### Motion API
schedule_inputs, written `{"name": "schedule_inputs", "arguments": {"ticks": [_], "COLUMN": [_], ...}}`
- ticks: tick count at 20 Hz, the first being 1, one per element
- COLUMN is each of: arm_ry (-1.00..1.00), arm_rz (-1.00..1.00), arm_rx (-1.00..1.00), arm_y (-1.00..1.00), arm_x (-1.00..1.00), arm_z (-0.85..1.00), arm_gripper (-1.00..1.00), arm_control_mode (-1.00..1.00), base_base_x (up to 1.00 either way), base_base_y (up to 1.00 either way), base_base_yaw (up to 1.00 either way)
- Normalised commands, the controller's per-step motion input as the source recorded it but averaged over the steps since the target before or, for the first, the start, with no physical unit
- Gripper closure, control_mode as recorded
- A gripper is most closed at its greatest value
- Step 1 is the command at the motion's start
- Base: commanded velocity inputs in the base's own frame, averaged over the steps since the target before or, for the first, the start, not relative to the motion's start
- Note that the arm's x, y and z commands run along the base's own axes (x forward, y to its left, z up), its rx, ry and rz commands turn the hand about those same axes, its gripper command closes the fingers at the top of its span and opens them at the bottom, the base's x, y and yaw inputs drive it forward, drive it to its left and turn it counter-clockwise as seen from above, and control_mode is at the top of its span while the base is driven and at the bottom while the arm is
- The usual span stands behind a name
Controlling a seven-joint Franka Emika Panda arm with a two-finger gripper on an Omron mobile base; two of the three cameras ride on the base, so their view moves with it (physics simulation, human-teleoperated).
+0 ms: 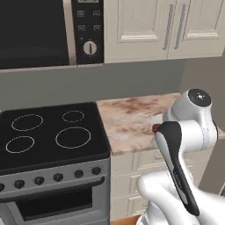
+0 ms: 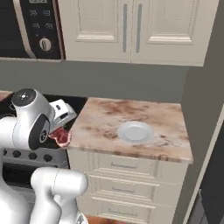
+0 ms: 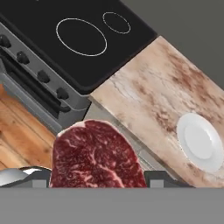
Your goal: Place the steak on the counter behind the older steak on the same shelf of the fridge to maintain FIFO order. Close the fridge door when finished.
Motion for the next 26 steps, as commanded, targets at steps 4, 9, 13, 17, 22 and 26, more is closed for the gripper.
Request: {"name": "schedule_inputs", "arguments": {"ticks": [4,9,13,17,22,26], "arm_ry": [0.0,0.0,0.0,0.0,0.0,0.0], "arm_rz": [0.0,0.0,0.0,0.0,0.0,0.0], "arm_rx": [0.0,0.0,0.0,0.0,0.0,0.0], "arm_y": [0.0,0.0,0.0,0.0,0.0,0.0], "arm_x": [0.0,0.0,0.0,0.0,0.0,0.0], "arm_z": [0.0,0.0,0.0,0.0,0.0,0.0], "arm_gripper": [1.0,1.0,1.0,1.0,1.0,1.0], "arm_control_mode": [1.0,1.0,1.0,1.0,1.0,1.0], "base_base_x": [-0.91,-0.98,-0.94,-0.8,-0.65,-0.31], "base_base_y": [0.01,0.07,0.1,0.04,0.0,-0.01], "base_base_yaw": [-0.34,-0.51,-0.59,-0.72,-0.82,-0.86]}}
